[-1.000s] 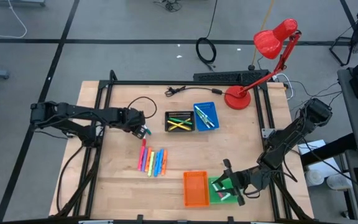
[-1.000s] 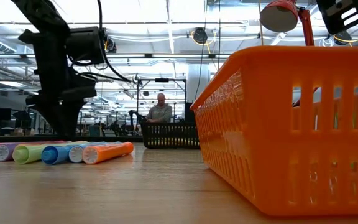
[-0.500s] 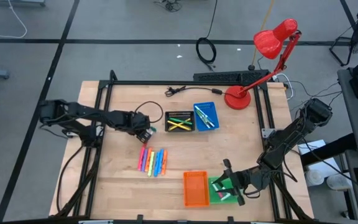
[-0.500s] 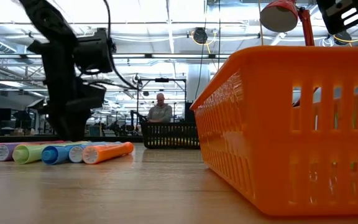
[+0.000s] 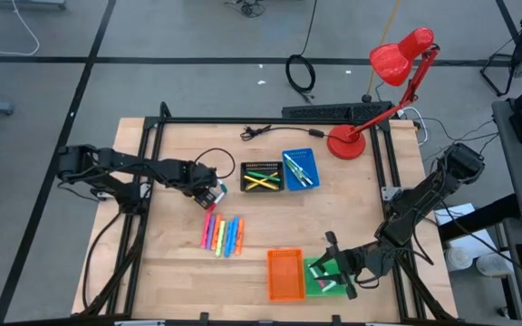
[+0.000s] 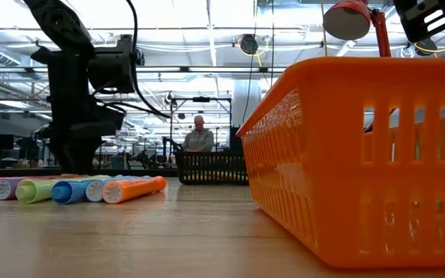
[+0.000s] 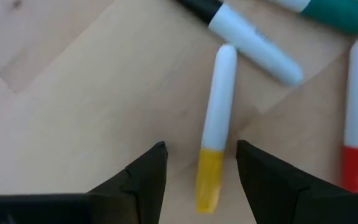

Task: Pick & Place Markers
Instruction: Put the yellow highlighter pen into the green bin

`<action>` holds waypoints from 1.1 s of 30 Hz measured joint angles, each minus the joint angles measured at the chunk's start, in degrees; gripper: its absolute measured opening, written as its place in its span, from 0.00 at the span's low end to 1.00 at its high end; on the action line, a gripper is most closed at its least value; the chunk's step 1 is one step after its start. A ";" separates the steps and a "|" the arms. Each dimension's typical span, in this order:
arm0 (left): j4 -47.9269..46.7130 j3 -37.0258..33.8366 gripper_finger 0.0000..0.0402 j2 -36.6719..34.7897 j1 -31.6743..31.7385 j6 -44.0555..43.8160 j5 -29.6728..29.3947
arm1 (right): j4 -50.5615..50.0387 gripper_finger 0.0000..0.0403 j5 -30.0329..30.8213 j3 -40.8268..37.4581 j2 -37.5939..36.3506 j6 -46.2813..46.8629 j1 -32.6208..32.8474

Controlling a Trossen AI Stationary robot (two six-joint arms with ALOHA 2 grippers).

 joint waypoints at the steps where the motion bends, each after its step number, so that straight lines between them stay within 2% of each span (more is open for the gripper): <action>1: -0.45 -0.02 0.49 0.00 -0.27 0.04 -0.02 | -0.02 0.35 0.00 0.00 0.01 0.00 0.00; 7: -0.56 -0.09 0.48 0.02 -0.72 0.73 -0.05 | -0.02 0.35 0.00 0.00 0.01 -0.02 0.00; 10: -0.54 -0.11 0.44 0.02 -0.74 1.02 0.09 | -0.06 0.35 0.00 0.00 0.00 -0.02 0.00; 18: 0.28 -0.16 0.08 0.06 -0.84 5.06 0.97 | -0.09 0.35 0.00 0.00 0.00 -0.02 0.00; 24: -4.59 -0.17 0.08 -0.42 -0.99 5.49 -0.37 | -0.09 0.35 0.07 0.00 0.01 -0.02 -0.13; 29: -6.58 -0.37 0.08 -5.16 -2.98 8.57 -3.91 | -0.03 0.35 0.21 0.00 0.00 0.08 -1.86; 33: 0.99 0.58 0.08 -11.73 -6.86 14.02 -6.25 | -0.04 0.35 0.24 0.00 0.00 0.15 -4.33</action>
